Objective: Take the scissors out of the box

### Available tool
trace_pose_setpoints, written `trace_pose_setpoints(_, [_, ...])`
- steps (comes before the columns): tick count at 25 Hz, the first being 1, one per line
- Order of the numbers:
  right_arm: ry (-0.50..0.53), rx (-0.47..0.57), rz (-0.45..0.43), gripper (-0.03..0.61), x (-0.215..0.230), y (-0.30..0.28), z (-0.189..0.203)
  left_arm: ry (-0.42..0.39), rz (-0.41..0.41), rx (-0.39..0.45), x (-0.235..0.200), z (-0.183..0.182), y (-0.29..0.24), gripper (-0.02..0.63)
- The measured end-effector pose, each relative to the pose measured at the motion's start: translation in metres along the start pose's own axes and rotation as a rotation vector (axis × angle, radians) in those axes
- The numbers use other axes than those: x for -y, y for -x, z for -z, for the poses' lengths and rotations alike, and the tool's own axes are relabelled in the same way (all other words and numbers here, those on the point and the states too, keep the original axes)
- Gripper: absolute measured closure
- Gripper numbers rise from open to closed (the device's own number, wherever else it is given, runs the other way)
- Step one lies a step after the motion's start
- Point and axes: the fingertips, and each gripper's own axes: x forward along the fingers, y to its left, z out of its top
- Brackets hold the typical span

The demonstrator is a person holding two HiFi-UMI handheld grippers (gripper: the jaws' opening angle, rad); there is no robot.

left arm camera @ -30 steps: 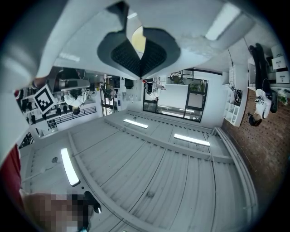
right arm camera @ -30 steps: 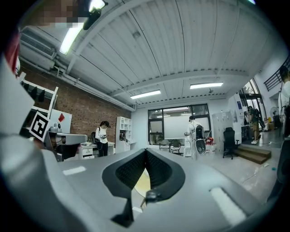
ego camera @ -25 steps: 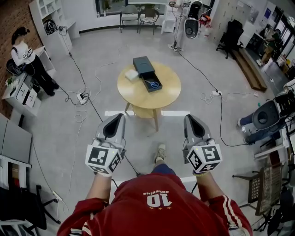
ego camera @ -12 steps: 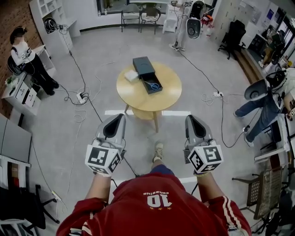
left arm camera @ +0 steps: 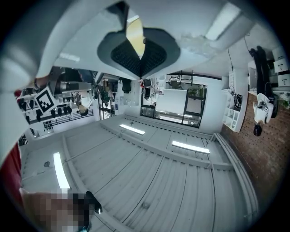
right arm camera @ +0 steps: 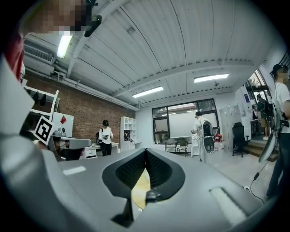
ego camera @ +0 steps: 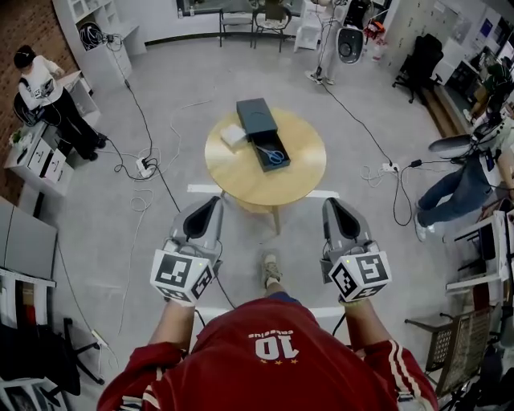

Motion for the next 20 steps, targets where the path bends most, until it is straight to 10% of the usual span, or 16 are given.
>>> trace_pose_setpoints(20, [-0.011,0.017,-0.167,0.578,0.107,-0.205,-0.021,-0.021,-0.077,-0.019,-0.083,-0.012,-0.194,0.611])
